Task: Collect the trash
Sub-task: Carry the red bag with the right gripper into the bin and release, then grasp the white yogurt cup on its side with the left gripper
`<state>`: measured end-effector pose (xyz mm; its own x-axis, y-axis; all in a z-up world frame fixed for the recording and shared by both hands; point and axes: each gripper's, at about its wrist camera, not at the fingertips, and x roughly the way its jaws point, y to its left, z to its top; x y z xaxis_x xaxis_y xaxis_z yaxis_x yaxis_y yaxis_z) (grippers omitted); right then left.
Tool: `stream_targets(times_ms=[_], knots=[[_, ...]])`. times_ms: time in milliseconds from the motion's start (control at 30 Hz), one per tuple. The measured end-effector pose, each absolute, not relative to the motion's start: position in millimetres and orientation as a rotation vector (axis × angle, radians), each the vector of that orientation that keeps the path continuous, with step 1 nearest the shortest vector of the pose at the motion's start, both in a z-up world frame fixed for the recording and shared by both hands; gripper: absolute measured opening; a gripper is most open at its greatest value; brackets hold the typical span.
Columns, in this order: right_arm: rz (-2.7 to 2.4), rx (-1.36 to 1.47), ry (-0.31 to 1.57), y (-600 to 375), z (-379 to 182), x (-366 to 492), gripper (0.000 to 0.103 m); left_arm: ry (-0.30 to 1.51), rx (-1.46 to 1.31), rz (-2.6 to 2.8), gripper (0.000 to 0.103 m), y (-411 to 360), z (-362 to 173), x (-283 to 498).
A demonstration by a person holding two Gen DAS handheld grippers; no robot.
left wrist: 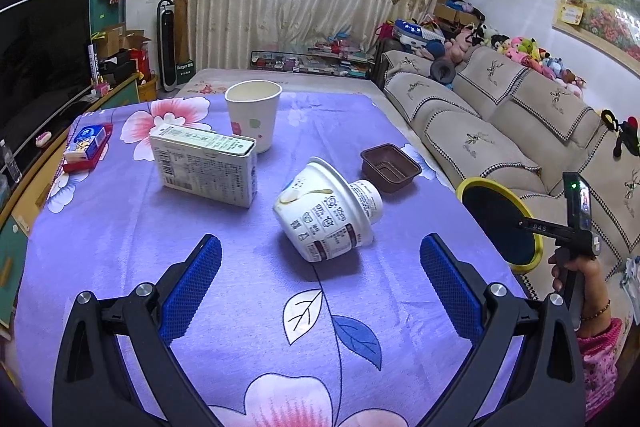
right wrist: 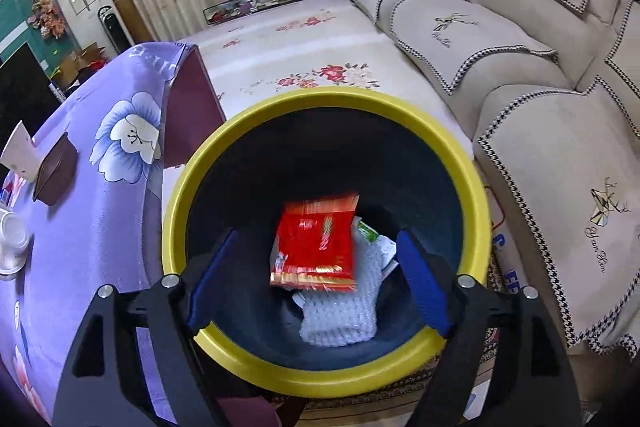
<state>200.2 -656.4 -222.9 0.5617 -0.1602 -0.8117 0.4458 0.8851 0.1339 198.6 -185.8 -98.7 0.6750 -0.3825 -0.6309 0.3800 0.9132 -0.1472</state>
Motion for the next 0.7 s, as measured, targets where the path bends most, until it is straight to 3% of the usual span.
stream_targets(times_ms=[700], knots=[[-0.28,0.351,0.845,-633.0,-201.5,179.6,0.078,0.859,-0.108,-0.347,0.098,-212.1,-140.8,267.9]])
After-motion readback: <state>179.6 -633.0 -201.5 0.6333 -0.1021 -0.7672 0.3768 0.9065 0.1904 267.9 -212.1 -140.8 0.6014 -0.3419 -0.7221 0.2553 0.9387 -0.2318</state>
